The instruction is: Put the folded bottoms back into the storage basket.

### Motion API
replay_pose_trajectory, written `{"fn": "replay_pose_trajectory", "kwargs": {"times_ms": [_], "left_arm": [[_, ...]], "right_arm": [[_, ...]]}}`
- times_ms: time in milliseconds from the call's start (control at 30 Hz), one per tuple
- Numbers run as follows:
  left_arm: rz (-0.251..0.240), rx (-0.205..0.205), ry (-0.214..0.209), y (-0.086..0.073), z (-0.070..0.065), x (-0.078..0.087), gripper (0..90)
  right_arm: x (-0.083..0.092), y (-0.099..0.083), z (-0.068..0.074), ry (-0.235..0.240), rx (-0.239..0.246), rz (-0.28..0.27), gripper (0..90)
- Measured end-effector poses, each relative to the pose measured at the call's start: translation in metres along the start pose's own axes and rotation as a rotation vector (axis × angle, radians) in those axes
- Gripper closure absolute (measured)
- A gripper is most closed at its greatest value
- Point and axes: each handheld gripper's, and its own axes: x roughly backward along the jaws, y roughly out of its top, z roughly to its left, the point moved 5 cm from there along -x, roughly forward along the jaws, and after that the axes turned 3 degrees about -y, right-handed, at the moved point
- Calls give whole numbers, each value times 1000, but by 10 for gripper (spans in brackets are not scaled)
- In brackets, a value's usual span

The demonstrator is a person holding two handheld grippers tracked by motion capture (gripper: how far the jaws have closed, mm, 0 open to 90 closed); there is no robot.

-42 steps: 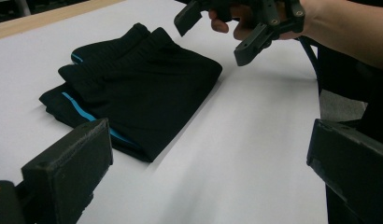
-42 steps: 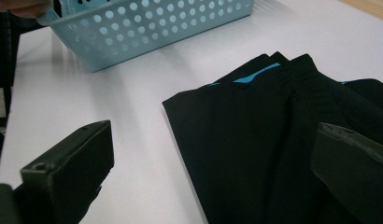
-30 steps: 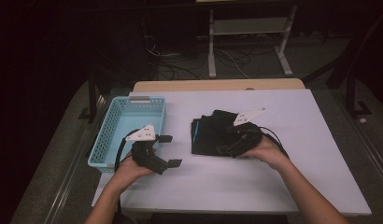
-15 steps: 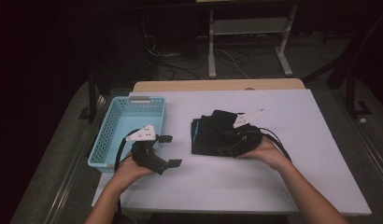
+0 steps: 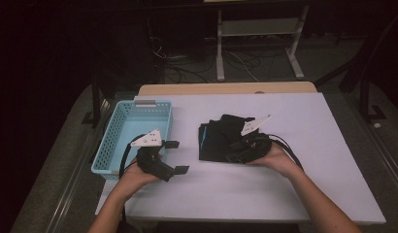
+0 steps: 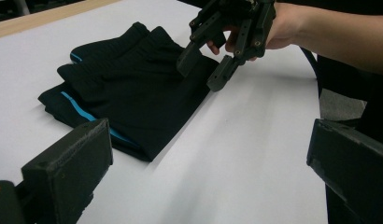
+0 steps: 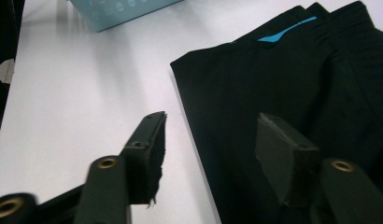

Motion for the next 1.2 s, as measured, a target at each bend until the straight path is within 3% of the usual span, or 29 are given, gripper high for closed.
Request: {"fn": "replay_pose_trajectory", "kwargs": {"times_ms": [300, 833, 933, 1200], "left_arm": [[1, 0, -1, 0, 0, 0, 1], [1, 0, -3, 0, 0, 0, 1], [1, 0, -2, 0, 0, 0, 1], [2, 2, 0, 0, 0, 0, 1]], "right_arm": [[-7, -5, -3, -21, 18, 39, 524], [-17, -17, -9, -41, 36, 85, 544], [-17, -18, -8, -43, 52, 83, 527], [-19, -21, -3, -95, 158, 90, 529]]}}
